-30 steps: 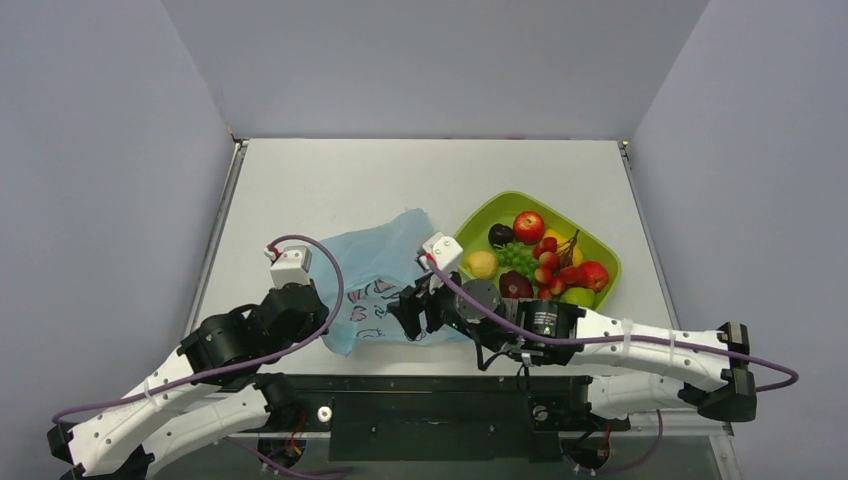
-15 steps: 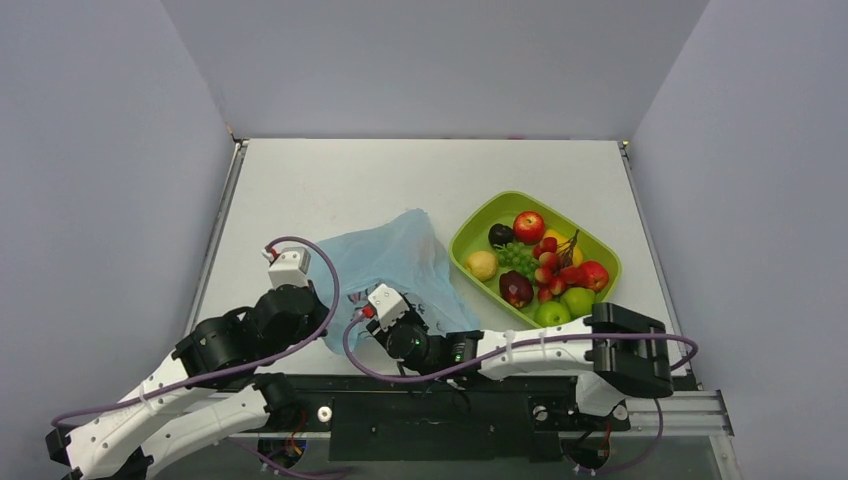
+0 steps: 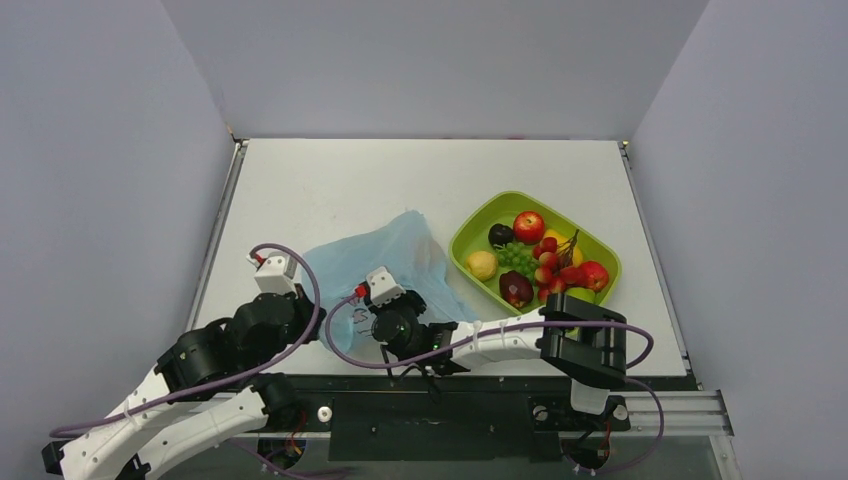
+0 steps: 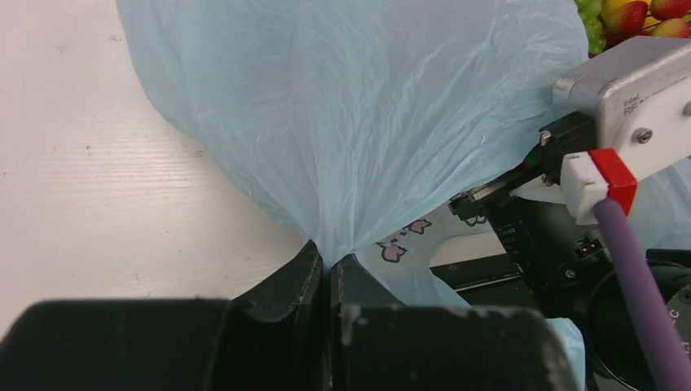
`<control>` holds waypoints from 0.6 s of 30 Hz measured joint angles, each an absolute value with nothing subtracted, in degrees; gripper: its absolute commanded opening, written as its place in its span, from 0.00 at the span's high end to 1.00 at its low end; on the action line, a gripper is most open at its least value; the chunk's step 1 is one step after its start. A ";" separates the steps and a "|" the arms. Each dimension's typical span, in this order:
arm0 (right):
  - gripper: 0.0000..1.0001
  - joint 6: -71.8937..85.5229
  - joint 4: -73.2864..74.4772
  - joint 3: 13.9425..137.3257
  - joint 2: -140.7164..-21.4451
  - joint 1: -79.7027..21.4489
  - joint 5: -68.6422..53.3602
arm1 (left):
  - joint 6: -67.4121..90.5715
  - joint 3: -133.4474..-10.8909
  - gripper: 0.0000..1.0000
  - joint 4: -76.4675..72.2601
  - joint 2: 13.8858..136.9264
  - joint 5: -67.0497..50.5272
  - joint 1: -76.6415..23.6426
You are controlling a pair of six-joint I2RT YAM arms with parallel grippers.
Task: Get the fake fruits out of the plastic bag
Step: Take out the fake fruit from the plastic bag.
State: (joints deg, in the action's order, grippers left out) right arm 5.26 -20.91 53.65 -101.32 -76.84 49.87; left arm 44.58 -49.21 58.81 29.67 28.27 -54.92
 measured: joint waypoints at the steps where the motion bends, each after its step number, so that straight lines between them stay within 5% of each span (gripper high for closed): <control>1: 0.59 5.30 -21.15 54.00 -101.32 -76.84 50.24 | 44.58 -49.21 1.00 58.78 28.88 28.29 -54.92; 18: 0.49 12.27 -26.70 57.23 -103.04 -71.16 51.18 | 44.58 -48.95 1.00 57.56 22.74 28.32 -54.89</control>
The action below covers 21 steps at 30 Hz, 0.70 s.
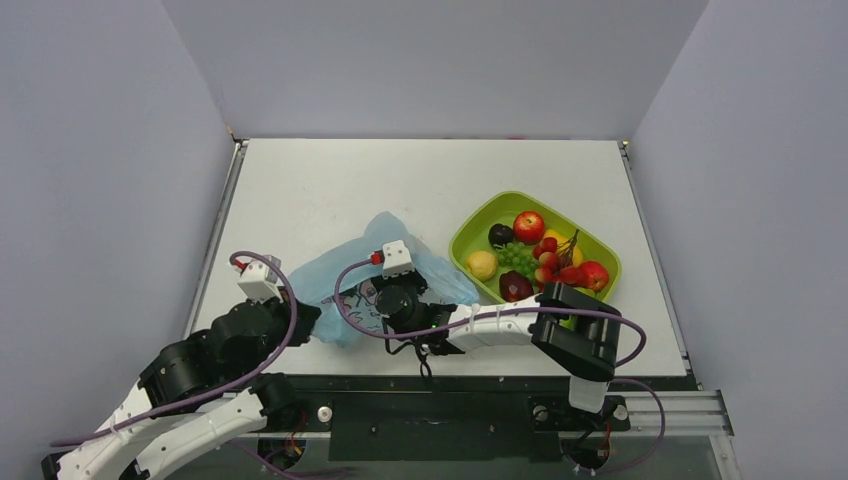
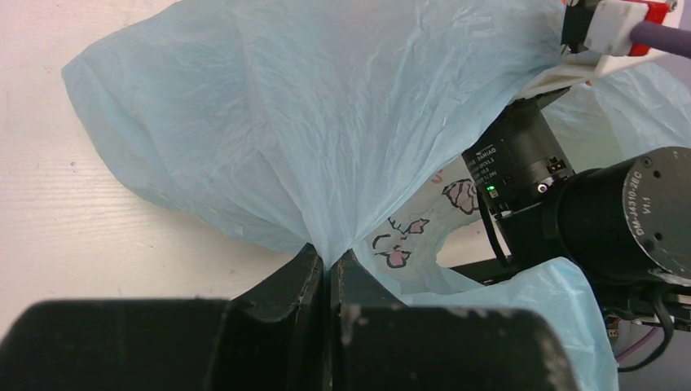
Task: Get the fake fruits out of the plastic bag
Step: Take out the fake fruit from the plastic bag.
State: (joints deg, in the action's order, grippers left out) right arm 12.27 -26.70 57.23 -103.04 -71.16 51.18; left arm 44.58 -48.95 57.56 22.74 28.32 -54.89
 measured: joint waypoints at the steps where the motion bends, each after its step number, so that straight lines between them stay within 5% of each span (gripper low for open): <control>1: 0.45 12.67 -26.96 57.25 -103.46 -70.76 51.18 | 44.58 -48.95 1.00 57.58 22.94 28.32 -54.92; 9: 0.32 14.68 -27.88 59.16 -107.55 -68.62 49.87 | 44.23 -48.88 1.00 57.14 25.96 27.99 -54.89; 12: 0.17 16.43 -27.88 59.99 -107.98 -68.53 48.99 | 43.57 -48.88 1.00 56.84 27.97 26.92 -54.89; 21: 0.07 23.70 -29.95 60.12 -108.60 -66.04 47.75 | 42.11 -48.88 1.00 56.60 37.21 23.29 -54.89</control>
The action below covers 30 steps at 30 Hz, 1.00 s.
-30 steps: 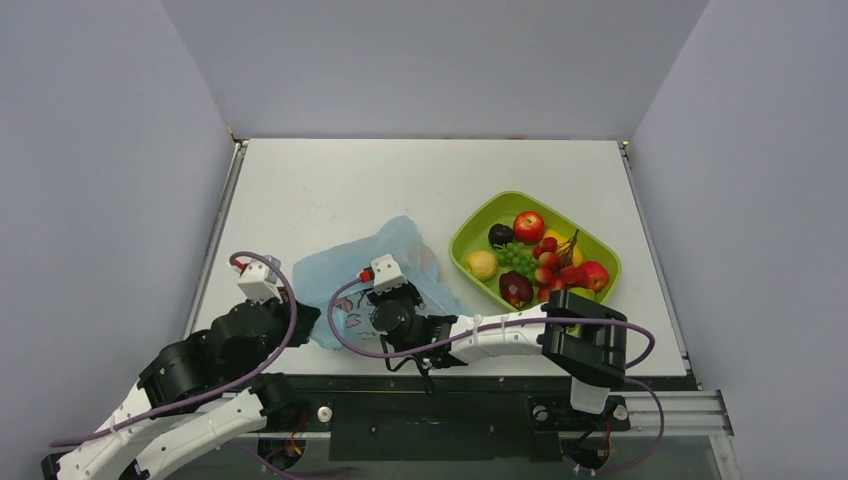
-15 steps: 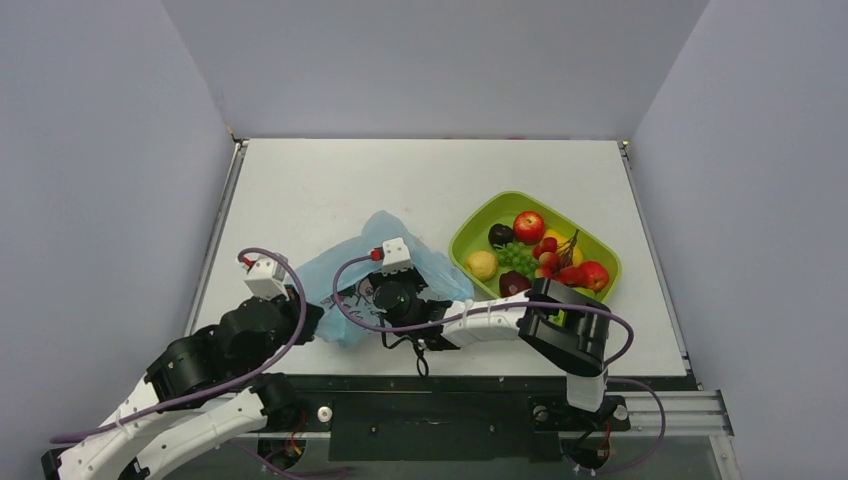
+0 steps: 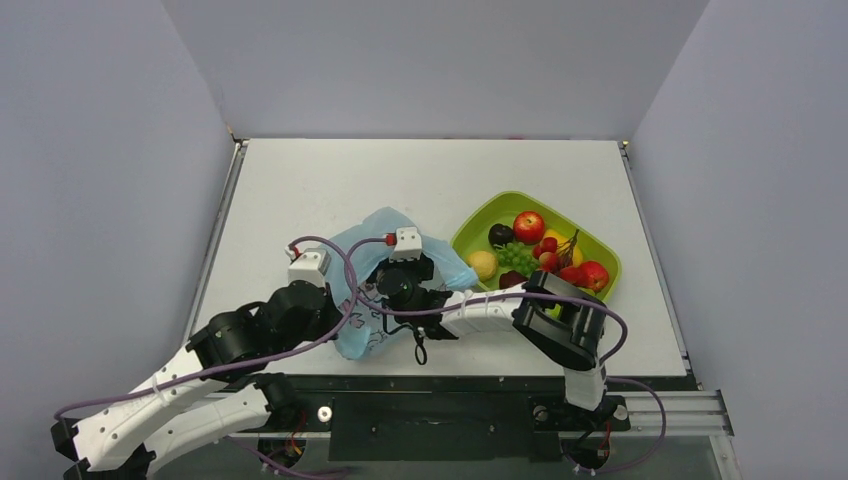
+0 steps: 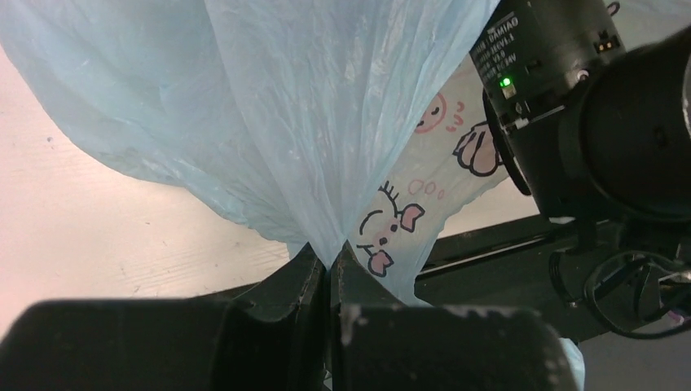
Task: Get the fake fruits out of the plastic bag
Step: Take out the fake fruit from the plastic bag.
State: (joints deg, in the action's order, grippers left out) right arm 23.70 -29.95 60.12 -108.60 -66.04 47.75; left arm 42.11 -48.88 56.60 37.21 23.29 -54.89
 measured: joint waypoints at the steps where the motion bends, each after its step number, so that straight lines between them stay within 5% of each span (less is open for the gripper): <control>1: 0.06 23.99 -29.93 60.12 -108.84 -65.76 47.59 | 42.00 -48.88 1.00 56.42 37.89 22.72 -54.92; 14: 0.01 31.05 -19.46 74.83 -117.19 -59.77 44.99 | 38.17 -53.69 1.00 52.05 44.42 20.73 -54.85; 22: 0.07 37.87 -4.34 90.63 -129.19 -55.68 41.69 | 36.84 -52.64 1.00 50.72 45.01 20.75 -54.39; 30: 0.48 36.38 -3.49 92.55 -131.94 -52.88 33.32 | 40.42 -50.22 1.00 51.68 40.60 20.78 -53.95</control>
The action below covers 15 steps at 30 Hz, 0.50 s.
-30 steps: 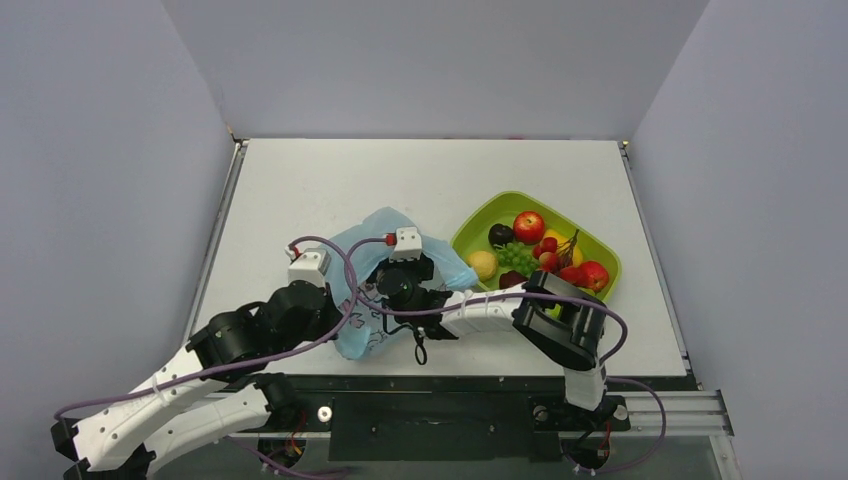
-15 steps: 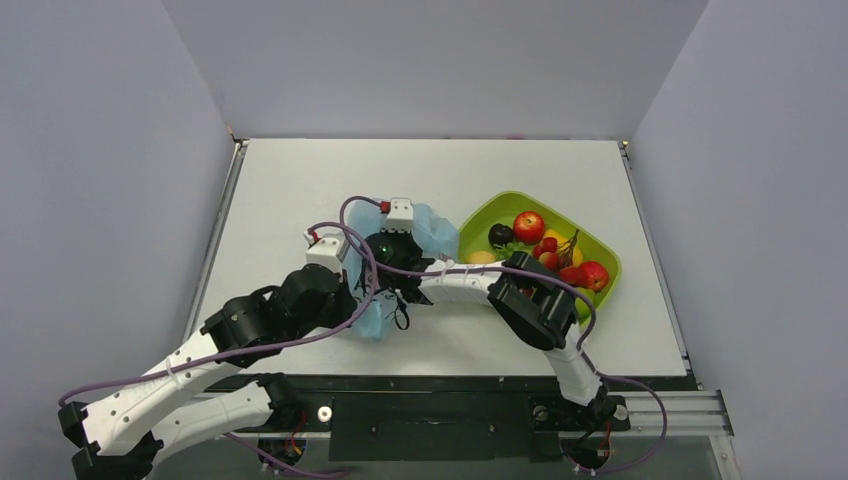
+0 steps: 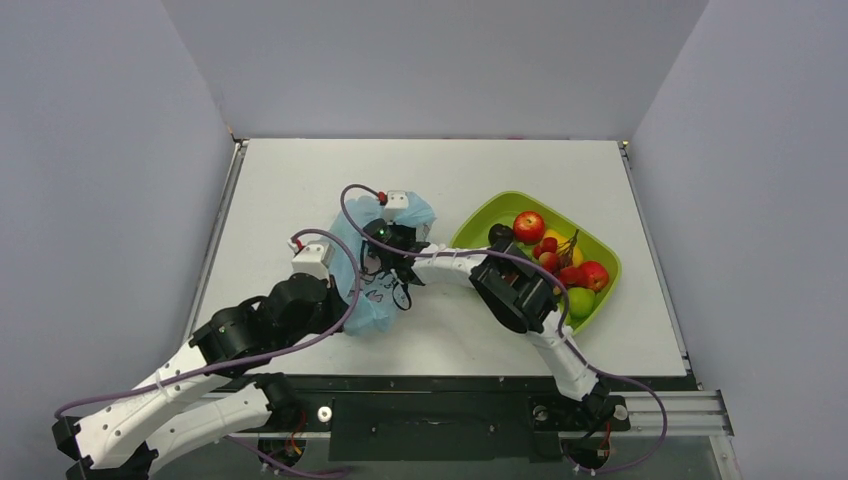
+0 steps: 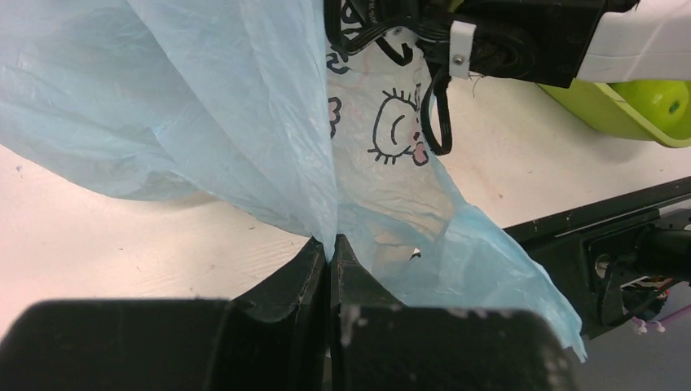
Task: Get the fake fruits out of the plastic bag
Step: Take out the fake fruit from the plastic bag.
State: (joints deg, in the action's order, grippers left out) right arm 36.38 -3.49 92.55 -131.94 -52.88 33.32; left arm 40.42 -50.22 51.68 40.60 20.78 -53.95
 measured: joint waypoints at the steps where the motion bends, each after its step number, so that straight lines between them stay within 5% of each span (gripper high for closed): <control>1: 0.58 35.73 -5.26 91.33 -131.61 -52.82 32.53 | 41.21 -50.11 1.00 52.07 40.01 20.78 -53.93; 8: 0.87 30.06 -14.59 78.85 -124.97 -52.90 26.17 | 44.45 -50.09 1.00 56.90 38.15 21.15 -53.95; 15: 0.95 26.06 -15.84 71.44 -115.70 -55.16 24.25 | 44.45 -51.42 1.00 62.43 42.54 24.12 -53.95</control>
State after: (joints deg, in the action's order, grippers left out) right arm 26.06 -15.84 71.44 -115.70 -55.16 24.25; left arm 44.45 -51.42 62.43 42.54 24.12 -53.95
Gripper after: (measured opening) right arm 0.676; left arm 0.004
